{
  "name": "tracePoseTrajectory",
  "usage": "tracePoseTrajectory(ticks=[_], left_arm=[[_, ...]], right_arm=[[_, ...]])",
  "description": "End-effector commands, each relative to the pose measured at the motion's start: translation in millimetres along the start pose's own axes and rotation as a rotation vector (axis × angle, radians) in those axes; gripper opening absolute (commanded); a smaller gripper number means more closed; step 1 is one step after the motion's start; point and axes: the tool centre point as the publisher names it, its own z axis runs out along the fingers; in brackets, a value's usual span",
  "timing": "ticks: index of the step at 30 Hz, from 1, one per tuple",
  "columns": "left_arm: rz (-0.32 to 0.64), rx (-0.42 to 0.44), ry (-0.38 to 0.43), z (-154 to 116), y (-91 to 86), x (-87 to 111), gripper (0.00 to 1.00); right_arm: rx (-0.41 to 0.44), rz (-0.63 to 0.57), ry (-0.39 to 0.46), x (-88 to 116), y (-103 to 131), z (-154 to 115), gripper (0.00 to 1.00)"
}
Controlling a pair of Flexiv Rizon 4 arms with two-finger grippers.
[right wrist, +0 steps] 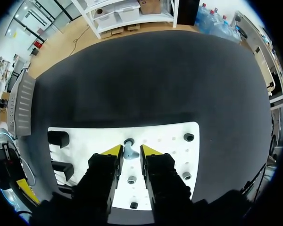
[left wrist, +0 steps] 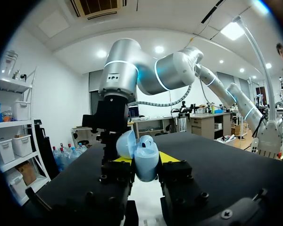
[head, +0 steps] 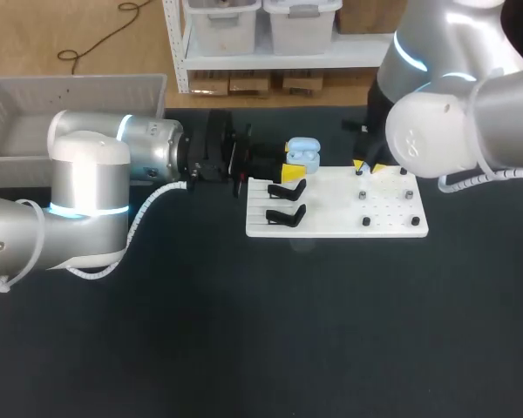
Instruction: Pick up each earbud case from the left stands, insert the matching earbuds, close the lid, and place the case in the box.
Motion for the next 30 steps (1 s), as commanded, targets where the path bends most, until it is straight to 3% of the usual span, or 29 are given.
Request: tracePoseTrajectory(ticks=[1, 14, 16, 30], left_arm=[[0.000, -0.002, 0.002, -0.1, -0.5, -0.1, 0.00], [0.000, -0.002, 0.002, -0.1, -0.5, -0.1, 0.00], [0.000, -0.002, 0.002, -0.1, -0.5, -0.1, 0.00], [0.000, -0.002, 0.002, -0.1, -0.5, -0.1, 0.00]], right_arm=[[0.004, -0.001, -0.006, 2.6, 0.2, -1.1, 0.20], [0.013, 0.001, 0.004, 4.4, 1.8, 1.6, 0.13], [0.015, 0.005, 0.005, 5.0, 1.3, 1.9, 0.00], [0.047, -0.011, -0.047, 10.5, 5.1, -28.5, 0.00]])
